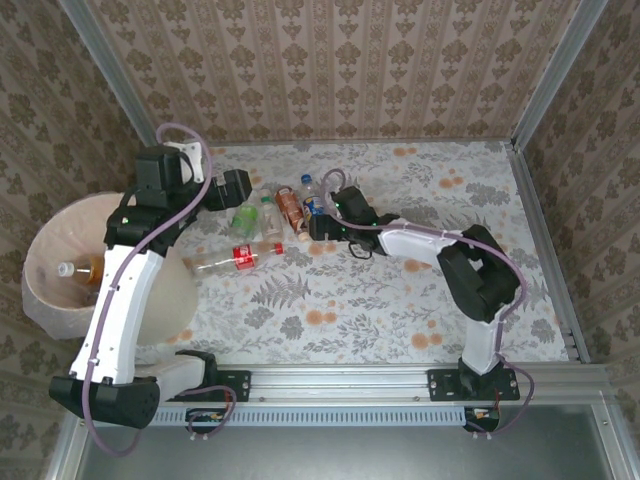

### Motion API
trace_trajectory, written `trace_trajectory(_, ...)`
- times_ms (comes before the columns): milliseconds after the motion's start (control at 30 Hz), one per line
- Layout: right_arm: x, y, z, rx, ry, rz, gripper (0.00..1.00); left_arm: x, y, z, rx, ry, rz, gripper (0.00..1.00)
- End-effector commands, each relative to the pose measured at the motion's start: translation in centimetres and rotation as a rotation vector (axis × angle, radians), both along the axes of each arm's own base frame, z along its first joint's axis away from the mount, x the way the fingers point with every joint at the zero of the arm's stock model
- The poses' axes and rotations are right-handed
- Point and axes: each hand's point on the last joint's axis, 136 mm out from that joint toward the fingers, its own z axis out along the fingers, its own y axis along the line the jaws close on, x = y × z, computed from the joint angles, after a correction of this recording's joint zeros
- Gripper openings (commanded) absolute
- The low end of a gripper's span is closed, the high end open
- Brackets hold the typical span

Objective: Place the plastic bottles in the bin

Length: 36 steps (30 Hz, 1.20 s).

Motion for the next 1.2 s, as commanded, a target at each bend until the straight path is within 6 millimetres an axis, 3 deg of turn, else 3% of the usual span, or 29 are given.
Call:
trace_trajectory(0, 0.0, 0.6, -1.5, -0.071, 0.055, 0.023, 0.85, -0.3, 0.3, 0.4, 0.001, -0.025, 0.024, 1.0)
trace_trajectory(233, 1.7, 0.1, -3.9, -0.191, 0.076, -0.037, 0.79, -0.6, 0.5, -0.2, 0.01, -0.013, 0.027, 1.0)
trace_trajectory(600, 2.8, 0.6, -5.6, -0.241, 0.073, -0.004, 0.74, -0.7, 0.4, -0.5, 0.004, -0.005, 0.022, 1.0)
trace_trajectory(867, 2.7, -1.4, -1.9, -0.234, -0.078, -0.065, 0.61, -0.9, -1.7, -0.2, -0.076, -0.037, -0.074, 1.0)
trace_trajectory(1167, -0.4, -3.0, 2.8, -0.068, -0.213, -0.077, 0.56, -0.3, -4.4, -0.4, -0.18, -0.079, -0.138, 1.0)
